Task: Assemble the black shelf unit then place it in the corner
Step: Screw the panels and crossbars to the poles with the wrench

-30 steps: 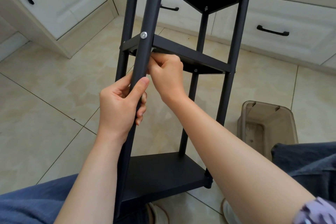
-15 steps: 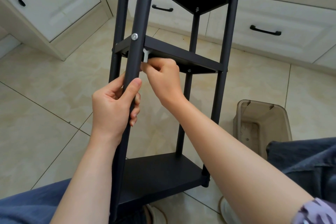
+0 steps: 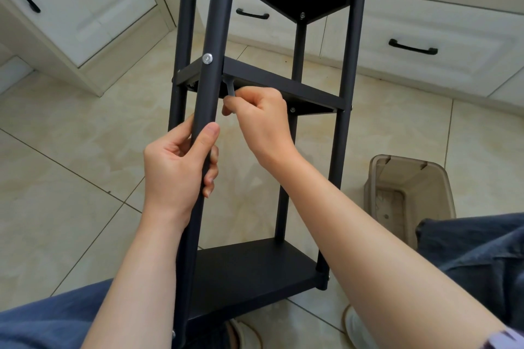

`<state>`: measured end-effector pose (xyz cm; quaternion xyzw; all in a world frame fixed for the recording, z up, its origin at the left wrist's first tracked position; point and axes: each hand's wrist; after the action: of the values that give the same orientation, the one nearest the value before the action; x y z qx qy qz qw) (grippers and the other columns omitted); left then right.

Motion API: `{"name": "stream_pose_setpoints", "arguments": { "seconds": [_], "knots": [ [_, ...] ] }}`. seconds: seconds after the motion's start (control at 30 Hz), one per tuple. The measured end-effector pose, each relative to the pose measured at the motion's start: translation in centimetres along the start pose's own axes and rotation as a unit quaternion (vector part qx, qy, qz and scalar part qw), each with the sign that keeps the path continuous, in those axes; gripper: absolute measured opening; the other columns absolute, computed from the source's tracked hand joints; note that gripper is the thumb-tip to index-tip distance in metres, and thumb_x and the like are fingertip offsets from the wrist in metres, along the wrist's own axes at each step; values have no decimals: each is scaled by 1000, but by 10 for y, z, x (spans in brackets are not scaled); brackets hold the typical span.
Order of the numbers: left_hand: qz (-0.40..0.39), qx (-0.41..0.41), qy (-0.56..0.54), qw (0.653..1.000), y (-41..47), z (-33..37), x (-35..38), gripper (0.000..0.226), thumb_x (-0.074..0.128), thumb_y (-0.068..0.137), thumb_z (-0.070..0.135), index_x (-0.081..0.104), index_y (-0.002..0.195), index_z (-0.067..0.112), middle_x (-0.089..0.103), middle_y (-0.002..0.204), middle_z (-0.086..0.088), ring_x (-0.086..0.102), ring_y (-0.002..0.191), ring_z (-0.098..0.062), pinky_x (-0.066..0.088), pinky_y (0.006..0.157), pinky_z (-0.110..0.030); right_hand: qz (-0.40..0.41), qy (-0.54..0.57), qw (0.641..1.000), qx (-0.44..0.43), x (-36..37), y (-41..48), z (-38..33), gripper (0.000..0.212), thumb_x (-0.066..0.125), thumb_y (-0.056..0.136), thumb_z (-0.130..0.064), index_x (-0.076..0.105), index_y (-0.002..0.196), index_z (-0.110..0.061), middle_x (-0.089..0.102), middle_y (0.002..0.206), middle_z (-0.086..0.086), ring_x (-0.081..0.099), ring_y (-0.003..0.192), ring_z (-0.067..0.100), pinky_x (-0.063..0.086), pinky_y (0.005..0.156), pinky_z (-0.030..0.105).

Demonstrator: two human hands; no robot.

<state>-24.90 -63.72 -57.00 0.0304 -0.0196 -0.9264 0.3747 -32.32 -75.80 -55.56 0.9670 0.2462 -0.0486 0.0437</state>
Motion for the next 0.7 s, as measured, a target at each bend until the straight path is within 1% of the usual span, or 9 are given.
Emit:
{"name": "stream_pose_setpoints", "arguments": {
  "seconds": [0.07, 0.17, 0.23, 0.27, 0.3, 0.4, 0.5, 0.6, 0.7],
  "knots": [
    [2, 0, 2, 1000, 0, 0, 0, 35, 72, 87, 44, 75, 116, 26, 56, 62, -1, 45, 40, -15, 36, 37, -21, 1, 0, 1000, -4, 1, 0, -2, 27, 61, 88, -8, 64, 69, 12, 55, 65, 27, 43, 60, 16, 40, 63, 37],
    [-1, 2, 4, 1000, 0, 1, 1, 36, 71, 87, 44, 74, 118, 25, 55, 61, 0, 44, 40, -15, 36, 37, -21, 2, -6, 1000, -12, 2, 2, -3, 32, 61, 90, -10, 63, 65, 9, 56, 61, 23, 43, 58, 16, 43, 61, 37],
    [-3, 3, 6, 1000, -1, 1, 2, 32, 71, 88, 44, 75, 116, 28, 55, 61, 1, 44, 40, -15, 36, 37, -21, -5, -18, 1000, -9, 3, 4, 0, 34, 61, 91, -11, 65, 61, 3, 57, 50, 5, 45, 53, 10, 44, 59, 32],
    [-4, 4, 5, 1000, -1, 2, 2, 30, 71, 88, 44, 76, 115, 30, 55, 61, 1, 44, 40, -15, 36, 37, -21, -10, -24, 1000, -9, 4, 6, 1, 33, 61, 92, -12, 68, 62, -1, 58, 49, -5, 48, 51, 9, 46, 59, 28],
    [-4, 4, 4, 1000, -1, 2, 2, 29, 71, 87, 44, 76, 113, 31, 55, 61, 1, 44, 39, -15, 36, 37, -21, -15, -29, 999, -10, 4, 6, 1, 31, 60, 93, -12, 71, 65, -3, 61, 53, -8, 53, 53, 12, 48, 61, 28],
    [-4, 0, 0, 1000, 0, 2, 3, 32, 71, 86, 45, 76, 114, 31, 55, 60, 1, 44, 39, -15, 36, 37, -20, -14, -33, 999, -26, 8, 8, 3, 28, 59, 95, -12, 75, 74, -3, 67, 62, -6, 64, 65, 22, 55, 69, 38],
    [-6, 0, 1, 1000, -1, 2, 2, 35, 72, 85, 45, 75, 115, 28, 55, 61, 0, 44, 39, -15, 36, 37, -20, 7, -18, 999, -37, 16, 9, 7, 28, 60, 94, -6, 72, 70, 1, 68, 63, 3, 66, 67, 27, 55, 72, 48],
    [-4, 0, -4, 1000, -2, 1, 1, 37, 72, 85, 45, 75, 115, 25, 55, 61, -1, 44, 39, -15, 36, 37, -21, 25, -2, 999, -40, 22, 9, 8, 25, 61, 94, -6, 72, 73, 4, 70, 67, 11, 65, 64, 18, 55, 72, 44],
    [-4, -2, -5, 1000, -2, 2, 1, 36, 72, 86, 44, 75, 116, 24, 55, 61, -1, 44, 40, -15, 36, 37, -21, 35, 0, 998, -50, 26, 9, 10, 23, 61, 94, -7, 72, 77, 6, 71, 70, 12, 65, 65, 14, 54, 71, 41]
  ]
}}
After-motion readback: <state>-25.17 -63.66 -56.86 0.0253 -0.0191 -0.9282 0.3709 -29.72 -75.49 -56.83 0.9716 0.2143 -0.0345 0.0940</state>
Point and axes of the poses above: each hand's wrist, its own y-axis towards the middle knuckle, its own x-axis out of the palm, z = x × y
